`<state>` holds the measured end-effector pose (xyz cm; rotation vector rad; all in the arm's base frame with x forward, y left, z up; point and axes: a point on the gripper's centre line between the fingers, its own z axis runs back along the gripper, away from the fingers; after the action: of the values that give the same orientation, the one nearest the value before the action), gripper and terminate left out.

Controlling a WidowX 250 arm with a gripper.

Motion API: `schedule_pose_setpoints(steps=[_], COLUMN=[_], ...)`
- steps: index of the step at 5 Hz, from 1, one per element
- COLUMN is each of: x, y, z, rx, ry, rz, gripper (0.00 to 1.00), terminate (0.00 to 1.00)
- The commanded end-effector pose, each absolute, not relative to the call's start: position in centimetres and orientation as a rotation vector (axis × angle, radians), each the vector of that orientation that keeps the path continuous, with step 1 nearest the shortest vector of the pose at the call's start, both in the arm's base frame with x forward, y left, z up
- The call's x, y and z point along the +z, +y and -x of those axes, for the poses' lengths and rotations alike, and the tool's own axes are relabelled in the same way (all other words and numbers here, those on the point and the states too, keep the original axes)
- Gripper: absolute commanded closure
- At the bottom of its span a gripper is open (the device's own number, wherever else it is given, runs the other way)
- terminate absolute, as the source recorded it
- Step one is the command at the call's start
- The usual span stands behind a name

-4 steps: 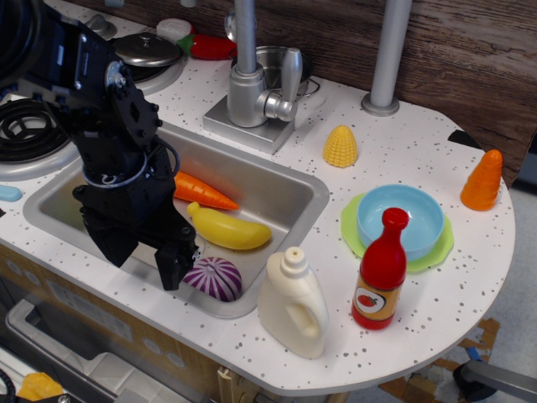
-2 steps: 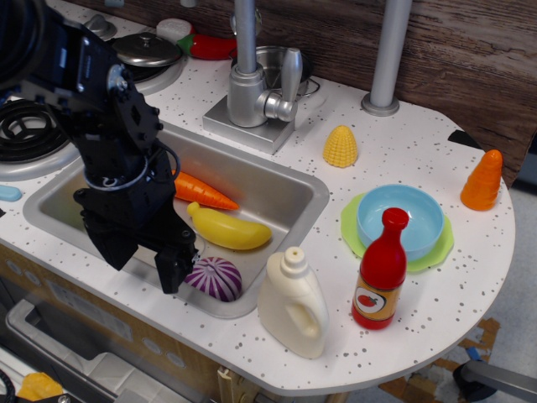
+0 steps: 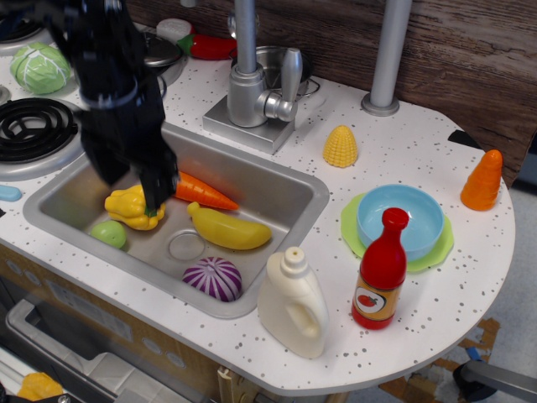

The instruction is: Put broccoli in bowl

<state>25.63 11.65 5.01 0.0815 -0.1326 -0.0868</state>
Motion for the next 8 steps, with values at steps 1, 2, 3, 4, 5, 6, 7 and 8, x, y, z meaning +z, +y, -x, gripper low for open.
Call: schedule_pose_setpoints(steps=[1, 2, 3, 4, 5, 6, 7, 8], x=[6.8, 6.9, 6.3, 6.2, 5.9, 4.6, 3.3, 2.5], y=[16.6, 19.1, 20.9, 22.9, 24.4, 25.1, 25.2, 25.0], z=[-31.1, -34.0, -35.6, -36.7, -37.1, -36.9, -37.0, -36.9], rx=[-0.229, -0.296, -0.339, -0.393, -0.401, -0.411, -0.417, -0.421], ry=[-0.214, -0.231, -0.244, -0.229, -0.195, -0.217, -0.231, -0.236], rz=[-0.162, -0.195, -0.204, -0.211, -0.176, -0.147, -0.102, -0.104], gripper=[0.0, 0.0, 0.0, 0.0, 0.0, 0.0, 0.0, 0.0], terminate=[0.0, 0.0, 0.0, 0.0, 0.0, 0.0, 0.0, 0.0])
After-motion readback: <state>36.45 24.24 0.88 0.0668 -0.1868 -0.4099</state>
